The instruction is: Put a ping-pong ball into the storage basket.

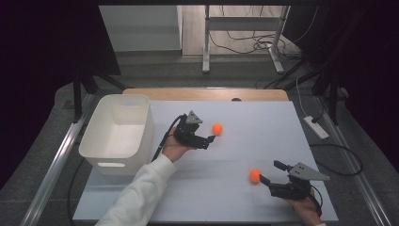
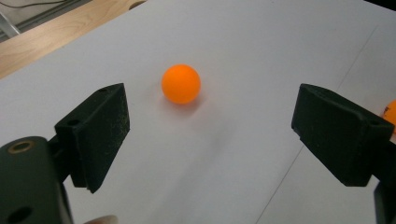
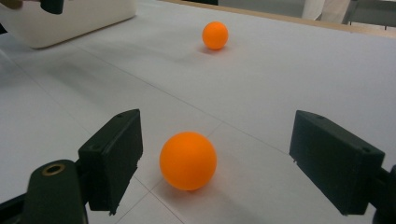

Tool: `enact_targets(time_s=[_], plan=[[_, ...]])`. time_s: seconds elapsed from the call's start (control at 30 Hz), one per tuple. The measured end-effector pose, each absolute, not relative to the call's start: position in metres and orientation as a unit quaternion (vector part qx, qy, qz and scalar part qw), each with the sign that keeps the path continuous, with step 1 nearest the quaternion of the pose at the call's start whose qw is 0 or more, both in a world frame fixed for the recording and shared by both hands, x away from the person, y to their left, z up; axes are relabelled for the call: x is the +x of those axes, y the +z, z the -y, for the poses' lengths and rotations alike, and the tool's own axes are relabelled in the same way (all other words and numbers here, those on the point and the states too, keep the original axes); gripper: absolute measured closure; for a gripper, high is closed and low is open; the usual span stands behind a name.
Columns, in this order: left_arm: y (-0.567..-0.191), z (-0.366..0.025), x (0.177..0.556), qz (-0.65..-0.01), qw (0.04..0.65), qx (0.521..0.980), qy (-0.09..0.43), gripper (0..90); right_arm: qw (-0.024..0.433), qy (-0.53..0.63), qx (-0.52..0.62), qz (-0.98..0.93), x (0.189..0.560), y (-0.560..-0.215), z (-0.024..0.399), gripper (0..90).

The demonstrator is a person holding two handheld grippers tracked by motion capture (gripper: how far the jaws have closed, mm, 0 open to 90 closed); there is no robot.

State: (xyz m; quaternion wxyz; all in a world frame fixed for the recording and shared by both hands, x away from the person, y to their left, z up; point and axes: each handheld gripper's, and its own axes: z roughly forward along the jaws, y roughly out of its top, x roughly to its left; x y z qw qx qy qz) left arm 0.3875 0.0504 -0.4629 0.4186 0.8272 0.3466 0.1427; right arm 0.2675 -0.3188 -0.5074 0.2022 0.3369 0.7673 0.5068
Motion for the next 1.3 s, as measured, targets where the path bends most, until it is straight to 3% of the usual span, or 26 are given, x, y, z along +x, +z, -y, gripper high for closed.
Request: enact_targets(time_s=[1.3], plan=[[-0.486,-0.023,0.433,-0.369,0.378,0.838,0.139,12.6,0.202,0.508,0.336,-0.767,0.268,-0.508,0.319,17.7]])
